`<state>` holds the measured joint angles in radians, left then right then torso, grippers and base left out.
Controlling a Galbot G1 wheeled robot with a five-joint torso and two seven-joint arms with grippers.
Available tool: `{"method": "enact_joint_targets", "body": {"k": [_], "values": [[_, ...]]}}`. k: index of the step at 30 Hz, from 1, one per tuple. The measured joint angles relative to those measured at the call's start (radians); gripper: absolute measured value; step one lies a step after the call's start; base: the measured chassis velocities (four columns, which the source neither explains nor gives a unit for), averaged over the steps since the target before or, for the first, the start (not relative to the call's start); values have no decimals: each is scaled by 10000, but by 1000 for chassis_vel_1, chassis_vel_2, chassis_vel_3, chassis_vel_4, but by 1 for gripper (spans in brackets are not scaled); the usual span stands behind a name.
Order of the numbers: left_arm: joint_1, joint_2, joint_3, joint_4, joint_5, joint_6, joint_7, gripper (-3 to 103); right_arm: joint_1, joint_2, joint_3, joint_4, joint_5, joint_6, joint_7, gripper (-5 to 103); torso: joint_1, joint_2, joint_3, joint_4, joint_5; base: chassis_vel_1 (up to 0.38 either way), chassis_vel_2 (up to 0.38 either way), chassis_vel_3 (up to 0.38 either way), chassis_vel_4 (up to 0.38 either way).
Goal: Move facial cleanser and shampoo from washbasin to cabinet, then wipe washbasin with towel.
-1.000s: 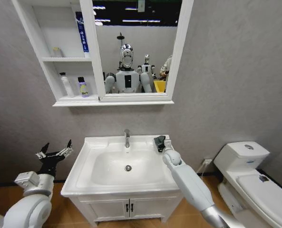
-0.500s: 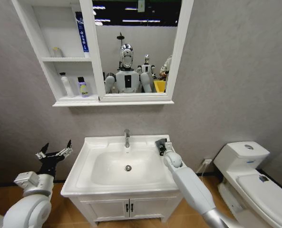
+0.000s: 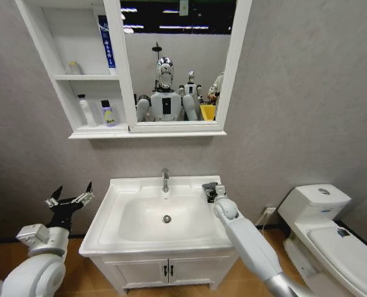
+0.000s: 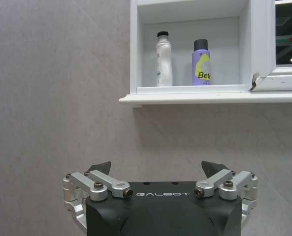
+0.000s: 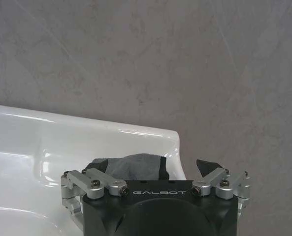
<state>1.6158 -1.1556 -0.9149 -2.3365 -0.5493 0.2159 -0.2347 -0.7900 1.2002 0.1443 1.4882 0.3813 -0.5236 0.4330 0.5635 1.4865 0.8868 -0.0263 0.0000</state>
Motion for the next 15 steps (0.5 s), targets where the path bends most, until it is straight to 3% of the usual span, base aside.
{"method": "enact_joint_targets", "body": {"k": [9, 15], "values": [[151, -187, -119, -77, 5, -31, 104, 100, -2151, -987, 1004, 3002, 249, 278, -273, 100, 1, 0, 0, -3, 0, 0, 0, 0, 0], [250, -416, 17, -119, 207, -92, 171, 100, -3991, -1305, 1994, 5287, -333, 798, -575, 100, 1, 0, -1, -2, 1, 0, 0, 0, 0]]}}
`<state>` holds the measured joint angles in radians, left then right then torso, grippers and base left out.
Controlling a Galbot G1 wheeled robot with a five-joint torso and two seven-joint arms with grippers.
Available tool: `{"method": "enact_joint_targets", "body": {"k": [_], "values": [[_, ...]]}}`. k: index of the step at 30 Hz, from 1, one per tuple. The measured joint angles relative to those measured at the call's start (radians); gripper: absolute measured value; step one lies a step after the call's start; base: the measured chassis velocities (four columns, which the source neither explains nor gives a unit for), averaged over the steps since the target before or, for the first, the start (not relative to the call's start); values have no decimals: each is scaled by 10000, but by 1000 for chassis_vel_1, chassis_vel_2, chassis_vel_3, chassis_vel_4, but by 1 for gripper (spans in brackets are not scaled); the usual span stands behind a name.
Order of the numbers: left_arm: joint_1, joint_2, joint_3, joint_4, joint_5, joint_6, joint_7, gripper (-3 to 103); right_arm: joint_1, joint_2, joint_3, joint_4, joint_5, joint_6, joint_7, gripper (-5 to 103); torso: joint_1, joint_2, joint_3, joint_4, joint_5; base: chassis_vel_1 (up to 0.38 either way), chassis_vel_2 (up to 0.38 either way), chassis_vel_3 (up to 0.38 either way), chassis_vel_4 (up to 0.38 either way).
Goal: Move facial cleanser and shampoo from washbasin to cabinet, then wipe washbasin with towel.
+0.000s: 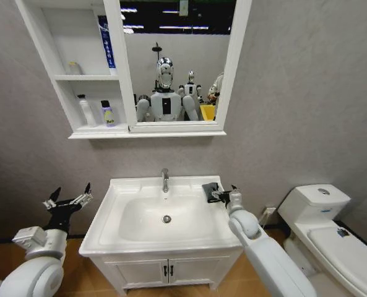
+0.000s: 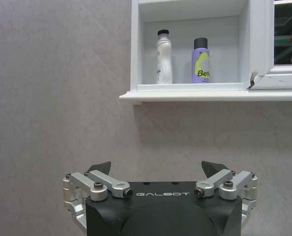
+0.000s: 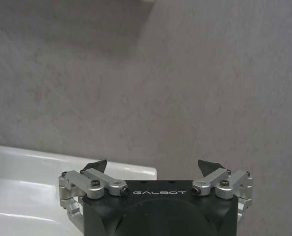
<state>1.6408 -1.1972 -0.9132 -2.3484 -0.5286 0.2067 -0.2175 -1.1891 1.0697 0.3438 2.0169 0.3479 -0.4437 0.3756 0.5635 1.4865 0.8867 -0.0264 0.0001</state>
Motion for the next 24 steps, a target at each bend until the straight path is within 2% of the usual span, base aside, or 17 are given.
{"method": "enact_joint_targets", "body": {"k": [5, 7, 9, 12, 24], "values": [[40, -218, 198, -37, 232, -27, -4, 100, -1247, 50, 118, 1668, -213, -10, 178, 100, -1, 1, 0, -1, -2, 0, 0, 0, 0], [83, -299, 259, -59, 326, -56, -5, 100, -1837, 257, 144, 2202, -509, -66, 253, 100, 0, 1, 0, 2, -2, 0, 0, 0, 0], [180, -371, 298, -122, 401, -68, 6, 100, -2770, 613, 235, 2801, -1220, -109, 321, 100, -1, 1, 0, -1, -2, 0, 0, 0, 0], [240, -389, 301, -170, 439, -73, 16, 100, -3194, 749, 328, 3050, -1668, -109, 380, 100, -2, 1, 0, -1, -2, 0, 0, 0, 0], [399, -645, 311, -307, 616, -116, 106, 100, -3218, 786, 367, 3182, -1771, -236, 575, 100, 1, 0, 2, 1, -1, 8, -6, -8, 9]]}}
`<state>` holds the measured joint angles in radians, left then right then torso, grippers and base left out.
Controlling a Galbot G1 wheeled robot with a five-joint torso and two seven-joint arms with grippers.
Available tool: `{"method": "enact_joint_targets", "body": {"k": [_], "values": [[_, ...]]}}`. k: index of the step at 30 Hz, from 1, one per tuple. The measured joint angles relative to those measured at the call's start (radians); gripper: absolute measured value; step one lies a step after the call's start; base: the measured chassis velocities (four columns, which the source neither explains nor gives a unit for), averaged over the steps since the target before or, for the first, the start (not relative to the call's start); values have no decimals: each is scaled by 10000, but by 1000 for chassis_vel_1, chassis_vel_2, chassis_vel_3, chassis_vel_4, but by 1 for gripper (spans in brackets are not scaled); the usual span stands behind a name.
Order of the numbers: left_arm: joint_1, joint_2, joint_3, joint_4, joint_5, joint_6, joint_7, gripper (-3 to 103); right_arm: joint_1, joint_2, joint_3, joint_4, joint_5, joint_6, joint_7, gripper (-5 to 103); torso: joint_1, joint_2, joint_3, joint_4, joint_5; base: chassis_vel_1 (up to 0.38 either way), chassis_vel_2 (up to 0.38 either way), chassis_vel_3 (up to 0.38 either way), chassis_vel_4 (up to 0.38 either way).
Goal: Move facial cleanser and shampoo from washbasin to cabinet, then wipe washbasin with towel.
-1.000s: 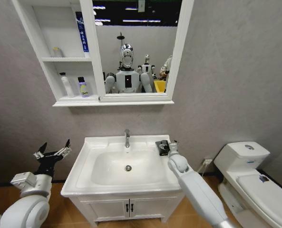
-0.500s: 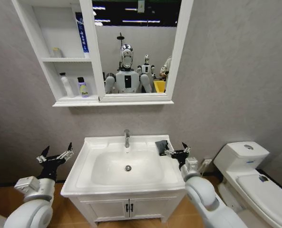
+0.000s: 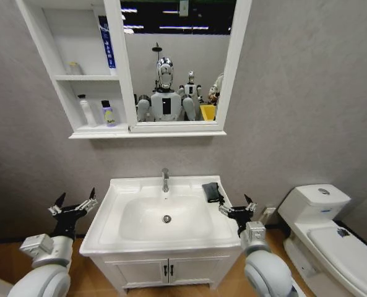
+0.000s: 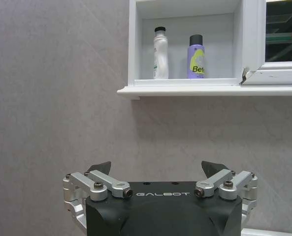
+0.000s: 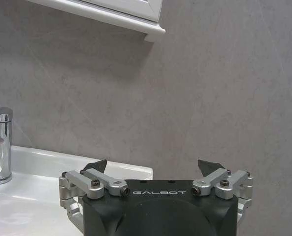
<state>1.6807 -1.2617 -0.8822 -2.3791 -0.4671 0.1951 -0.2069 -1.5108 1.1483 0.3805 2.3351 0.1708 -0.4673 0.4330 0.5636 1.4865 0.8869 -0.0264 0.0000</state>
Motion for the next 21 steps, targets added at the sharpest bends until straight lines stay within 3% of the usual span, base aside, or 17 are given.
{"method": "enact_joint_targets", "body": {"k": [21], "values": [[429, -336, -70, -276, 233, -80, 196, 100, -2, -90, 32, 104, 30, 20, 52, 100, -1, 0, 0, 0, 0, 77, -82, -72, 79]]}}
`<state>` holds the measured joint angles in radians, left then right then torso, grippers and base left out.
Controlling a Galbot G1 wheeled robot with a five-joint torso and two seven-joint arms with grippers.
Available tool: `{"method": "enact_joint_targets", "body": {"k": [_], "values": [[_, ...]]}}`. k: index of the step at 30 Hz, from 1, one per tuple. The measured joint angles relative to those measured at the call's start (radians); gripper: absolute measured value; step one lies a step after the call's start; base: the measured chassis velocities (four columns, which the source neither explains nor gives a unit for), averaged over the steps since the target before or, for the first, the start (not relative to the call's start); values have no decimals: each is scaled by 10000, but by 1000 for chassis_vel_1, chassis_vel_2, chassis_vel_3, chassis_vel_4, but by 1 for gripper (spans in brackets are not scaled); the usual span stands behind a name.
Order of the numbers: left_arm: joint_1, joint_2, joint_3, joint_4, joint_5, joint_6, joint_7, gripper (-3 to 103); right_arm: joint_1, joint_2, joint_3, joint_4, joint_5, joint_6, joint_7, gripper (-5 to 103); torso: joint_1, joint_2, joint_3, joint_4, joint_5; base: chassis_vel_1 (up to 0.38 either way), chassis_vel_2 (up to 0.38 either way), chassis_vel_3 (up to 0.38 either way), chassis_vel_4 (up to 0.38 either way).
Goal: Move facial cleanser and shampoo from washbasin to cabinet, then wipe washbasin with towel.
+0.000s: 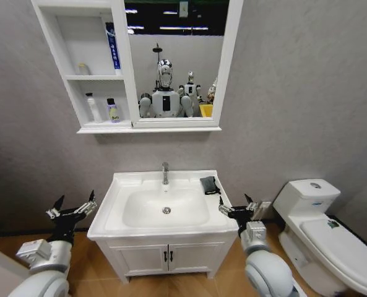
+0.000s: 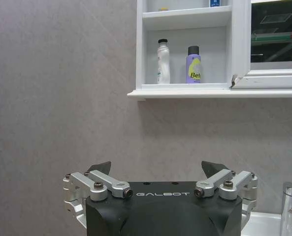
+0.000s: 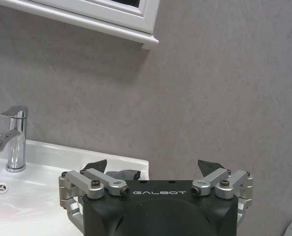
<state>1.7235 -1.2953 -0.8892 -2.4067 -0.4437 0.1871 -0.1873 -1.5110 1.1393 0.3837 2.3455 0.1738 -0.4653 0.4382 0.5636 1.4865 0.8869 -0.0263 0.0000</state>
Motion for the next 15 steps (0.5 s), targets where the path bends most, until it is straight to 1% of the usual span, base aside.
{"method": "enact_joint_targets", "body": {"k": [9, 12, 15], "values": [[87, -9, 36, -103, 0, 0, 6, 100, 77, -55, 23, -6, 36, 16, 31, 100, -2, 1, -1, -2, 0, 121, -111, -115, 102], [241, -131, 31, -168, 16, -9, 109, 100, 75, -42, 15, -6, 38, 14, 42, 100, -2, 0, -1, 1, 2, 127, -119, -115, 126], [353, -249, 242, -233, 199, -45, 139, 100, 76, -29, 17, -2, 42, 7, 52, 100, -1, 0, 0, 0, 1, 110, -131, -105, 102]]}}
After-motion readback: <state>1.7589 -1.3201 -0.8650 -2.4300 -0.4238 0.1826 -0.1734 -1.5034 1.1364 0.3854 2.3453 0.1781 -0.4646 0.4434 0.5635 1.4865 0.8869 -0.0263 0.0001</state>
